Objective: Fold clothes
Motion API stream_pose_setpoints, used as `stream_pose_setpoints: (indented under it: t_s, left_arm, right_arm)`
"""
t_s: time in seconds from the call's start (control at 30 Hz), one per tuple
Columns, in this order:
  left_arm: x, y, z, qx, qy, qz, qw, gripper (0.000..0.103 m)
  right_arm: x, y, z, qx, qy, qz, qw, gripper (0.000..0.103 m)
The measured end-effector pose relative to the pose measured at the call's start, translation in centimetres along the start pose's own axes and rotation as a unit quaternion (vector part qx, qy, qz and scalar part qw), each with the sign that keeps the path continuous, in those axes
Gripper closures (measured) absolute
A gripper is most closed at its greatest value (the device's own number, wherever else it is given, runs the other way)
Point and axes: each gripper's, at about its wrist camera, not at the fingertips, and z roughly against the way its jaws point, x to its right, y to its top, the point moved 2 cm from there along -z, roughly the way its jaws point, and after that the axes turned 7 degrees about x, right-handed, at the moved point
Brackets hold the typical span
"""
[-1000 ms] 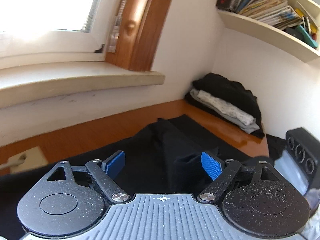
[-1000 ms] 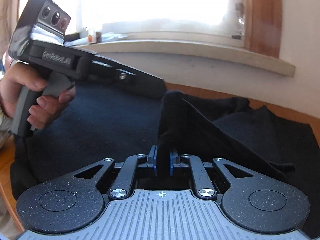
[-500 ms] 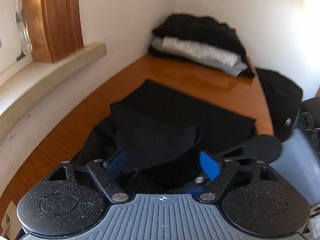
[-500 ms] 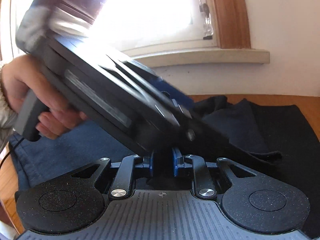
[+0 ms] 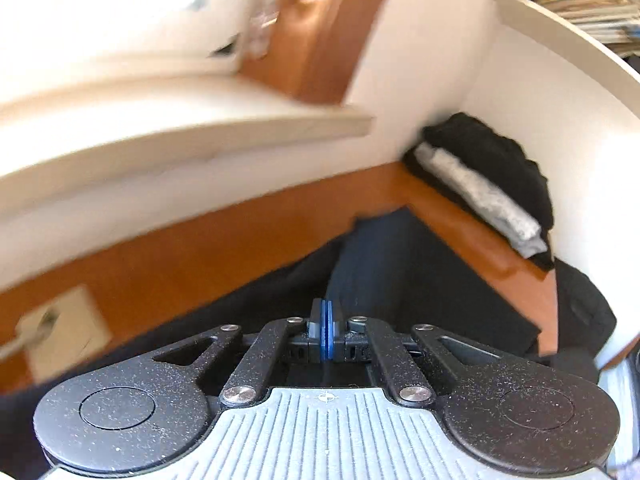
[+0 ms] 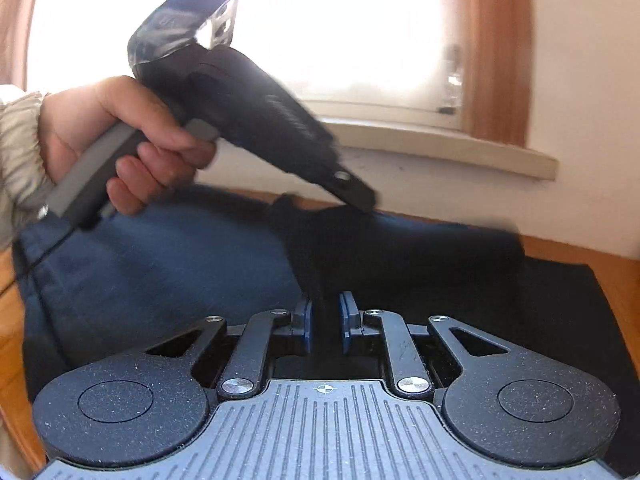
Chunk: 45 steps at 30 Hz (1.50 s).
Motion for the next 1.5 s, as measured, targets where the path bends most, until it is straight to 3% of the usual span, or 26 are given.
stream_pose_setpoints:
  t_s: [0.07,0.13,0.2,0.3,0.47,0.73,0.8,0.87,1.0,1.07,1.1,1.13,1.23,1.27,1.3,1.33,1.5]
  left_arm:
    - [-1.1,-0.3,0.6,0.003,0.007,0.011,0.9999,0.100]
    - [-1.7,-0.2,1.0,0.013,0.004,0.028,0.9995,0.082]
    - [-1.6,0.3,0.9,0.024,0.003,0.028,0.9993,0.043]
    - [-1.4,0.8,-0.1,0.034,0.008,0.015,0.9993,0.036]
    - [-2.6,1.6,-3.3,0.024,0.012,0.051,0.9984,0.034]
    - [-4.0,2.8,-7.2,0.027,-0.002,0.081,0.9963,0.034]
    - [-4.3,3.0,-7.7,0.029,-0.007,0.091,0.9955,0.034]
    - [-4.5,3.2,-8.2,0.024,-0.008,0.096,0.9951,0.034]
    - [-4.8,3.4,-8.5,0.022,-0.015,0.094,0.9952,0.035]
    - [-4.9,3.5,-8.6,0.018,-0.019,0.096,0.9950,0.042]
    - [-4.8,3.5,-8.7,0.017,-0.021,0.093,0.9953,0.054]
    - [-4.8,3.5,-8.7,0.015,-0.023,0.091,0.9955,0.060]
    - [-4.5,3.5,-8.7,0.010,-0.028,0.081,0.9963,0.089]
    - [-4.3,3.5,-8.5,0.010,-0.027,0.075,0.9968,0.094]
    - [-4.0,3.6,-8.2,0.016,-0.026,0.067,0.9973,0.095]
    - [-3.7,3.7,-7.8,0.024,-0.027,0.059,0.9976,0.095]
    - [-2.1,5.6,-4.7,0.066,-0.022,0.048,0.9964,0.096]
  right_arm:
    - [-0.5,-0.1,0.1,-0.003,0.004,0.012,1.000,0.088]
    - [-0.8,-0.3,0.6,-0.013,0.016,0.010,1.000,0.088]
    - [-0.5,-0.3,0.2,-0.021,0.027,0.002,0.999,0.087]
    - [-0.6,-0.4,0.3,-0.030,0.036,-0.007,0.999,0.087]
    - [-0.8,-0.3,-0.4,-0.038,0.035,0.004,0.999,0.087]
    - [-1.6,-0.4,-0.8,-0.041,0.029,0.039,0.998,0.080]
    - [-1.5,-0.3,-1.0,-0.039,0.030,0.040,0.998,0.073]
    - [-1.4,0.0,-1.3,-0.047,0.034,0.044,0.997,0.051]
    - [-2.2,1.5,-1.7,-0.060,0.032,0.083,0.994,0.051]
    - [-2.9,2.2,-2.3,-0.065,0.043,0.097,0.992,0.051]
    - [-3.4,2.3,-2.9,-0.071,0.043,0.114,0.990,0.051]
    - [-3.8,2.4,-3.5,-0.077,0.044,0.130,0.988,0.051]
    - [-4.6,2.5,-5.1,-0.095,0.049,0.164,0.981,0.057]
    - [-4.4,2.7,-5.2,-0.095,0.049,0.162,0.981,0.079]
    - [-4.1,2.8,-5.1,-0.091,0.047,0.163,0.981,0.093]
    - [-3.8,2.9,-4.9,-0.085,0.040,0.162,0.982,0.098]
    - [-1.1,5.1,-2.0,-0.025,-0.009,0.128,0.991,0.099]
